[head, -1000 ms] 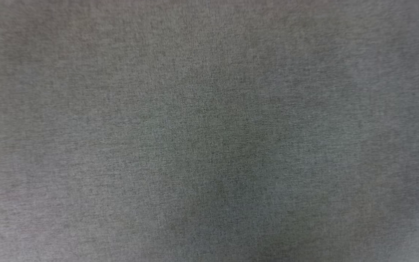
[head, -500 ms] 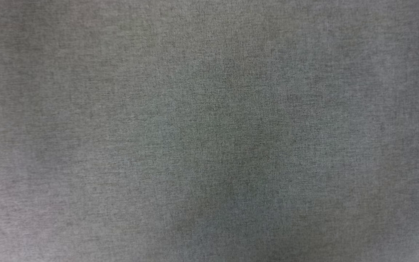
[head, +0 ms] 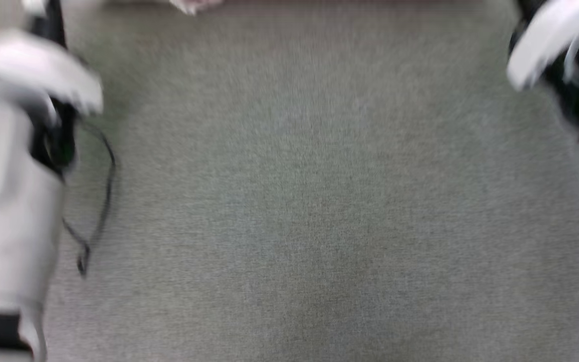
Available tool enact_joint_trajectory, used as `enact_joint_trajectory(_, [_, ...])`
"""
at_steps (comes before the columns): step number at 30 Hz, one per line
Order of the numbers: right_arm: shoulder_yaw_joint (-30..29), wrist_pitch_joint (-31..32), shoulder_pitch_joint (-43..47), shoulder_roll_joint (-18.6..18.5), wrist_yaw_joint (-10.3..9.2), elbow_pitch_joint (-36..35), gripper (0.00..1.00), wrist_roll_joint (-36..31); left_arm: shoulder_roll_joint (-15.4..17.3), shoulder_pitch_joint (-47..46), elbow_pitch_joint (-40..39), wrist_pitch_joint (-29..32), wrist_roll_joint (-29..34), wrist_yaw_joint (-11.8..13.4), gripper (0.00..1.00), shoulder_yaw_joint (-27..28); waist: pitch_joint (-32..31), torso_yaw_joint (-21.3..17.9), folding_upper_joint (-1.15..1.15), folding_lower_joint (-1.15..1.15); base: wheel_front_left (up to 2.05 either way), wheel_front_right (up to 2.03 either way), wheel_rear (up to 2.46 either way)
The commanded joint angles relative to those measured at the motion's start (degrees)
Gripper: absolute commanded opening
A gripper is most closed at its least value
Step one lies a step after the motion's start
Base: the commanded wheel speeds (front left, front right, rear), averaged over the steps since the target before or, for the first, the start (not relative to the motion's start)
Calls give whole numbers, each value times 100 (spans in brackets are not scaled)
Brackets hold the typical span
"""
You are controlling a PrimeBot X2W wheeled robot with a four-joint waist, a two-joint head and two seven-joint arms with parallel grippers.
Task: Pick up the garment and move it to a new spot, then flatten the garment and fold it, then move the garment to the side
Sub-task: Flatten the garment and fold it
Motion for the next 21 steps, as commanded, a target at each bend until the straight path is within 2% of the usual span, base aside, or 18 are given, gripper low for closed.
enact_joint_trajectory(1, [94, -2, 518, -142, -7, -137, 0, 137, 27, 566, -108, -29, -48, 91, 0, 9, -738, 93, 0, 0, 0, 0, 0])
enact_joint_trajectory(7, [291, 59, 1838, -376, -8, -649, 0, 416, 165, 2240, -932, -45, -239, 480, 0, 145, -1557, 66, 0, 0, 0, 0, 0])
enact_joint_trajectory(8, [291, 59, 1838, -376, -8, -649, 0, 416, 165, 2240, -932, -45, -239, 480, 0, 145, -1557, 66, 0, 0, 0, 0, 0])
enact_joint_trajectory(10, [296, 64, 2232, -488, -8, -822, 0, 445, 191, 2815, -1356, 12, -299, 656, 0, 166, -1777, 81, 0, 0, 0, 0, 0])
enact_joint_trajectory(21, [-91, 324, 4262, -735, -9, -1864, 0, 289, 508, 5868, -4227, 548, -544, 2038, 0, 485, -2554, 34, 0, 0, 0, 0, 0])
